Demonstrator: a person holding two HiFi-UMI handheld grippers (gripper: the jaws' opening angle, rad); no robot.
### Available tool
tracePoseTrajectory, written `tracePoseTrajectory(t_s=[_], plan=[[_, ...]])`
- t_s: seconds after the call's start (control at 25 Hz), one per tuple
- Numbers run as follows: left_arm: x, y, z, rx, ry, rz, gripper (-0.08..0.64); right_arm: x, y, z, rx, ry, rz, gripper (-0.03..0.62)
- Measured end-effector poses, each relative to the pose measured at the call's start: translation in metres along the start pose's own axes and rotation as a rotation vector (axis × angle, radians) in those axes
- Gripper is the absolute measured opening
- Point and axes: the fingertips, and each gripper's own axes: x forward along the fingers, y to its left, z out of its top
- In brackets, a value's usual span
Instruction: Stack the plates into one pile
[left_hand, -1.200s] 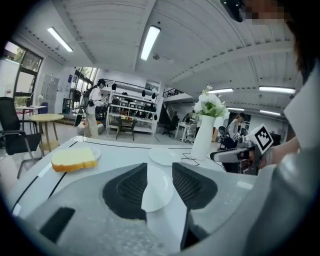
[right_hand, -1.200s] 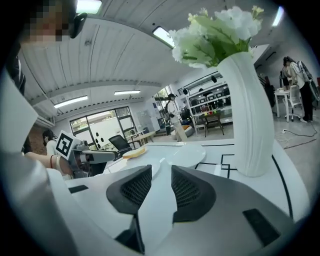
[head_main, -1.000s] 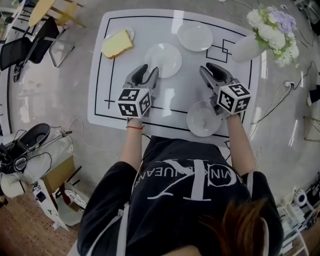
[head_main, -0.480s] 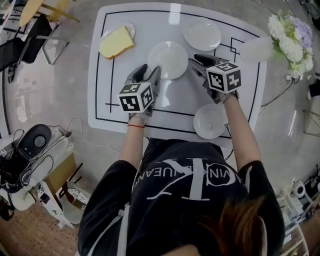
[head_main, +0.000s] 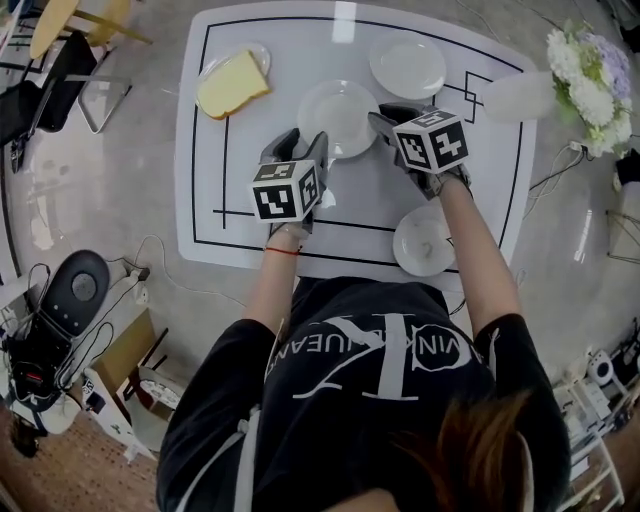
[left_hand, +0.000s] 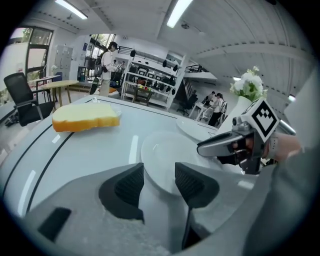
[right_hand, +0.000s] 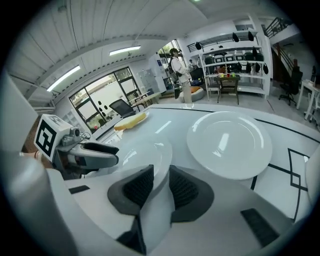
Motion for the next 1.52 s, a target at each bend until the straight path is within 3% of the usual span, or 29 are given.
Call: tracePoseTrajectory(t_s=[0.2,0.4,0.72,1.52], plan=[[-0.001,-0.002,0.004,-0.046,-0.026,-0.013,0.086,-0.013,-0.009,-0.004,0.024,-0.001,-0.024,0.081],[-0.009,-0.024,0.008,-0.040,-0.057,-0.032,0.083,-0.045,-0.008,-0.012,0.011,-0.024,-0.039,0.055],[-0.033,-0.075,0.002,0.007,-0.075,-0.039,0.083,-0.103,0.000,-0.042,0.079,-0.108,0.011,0.046],[-0.065,-0.180,-0.078,0.038,-0.009,-0.123,0.092,-0.202,0.016,-0.155,0.221,-0.181,0.046,0.037]])
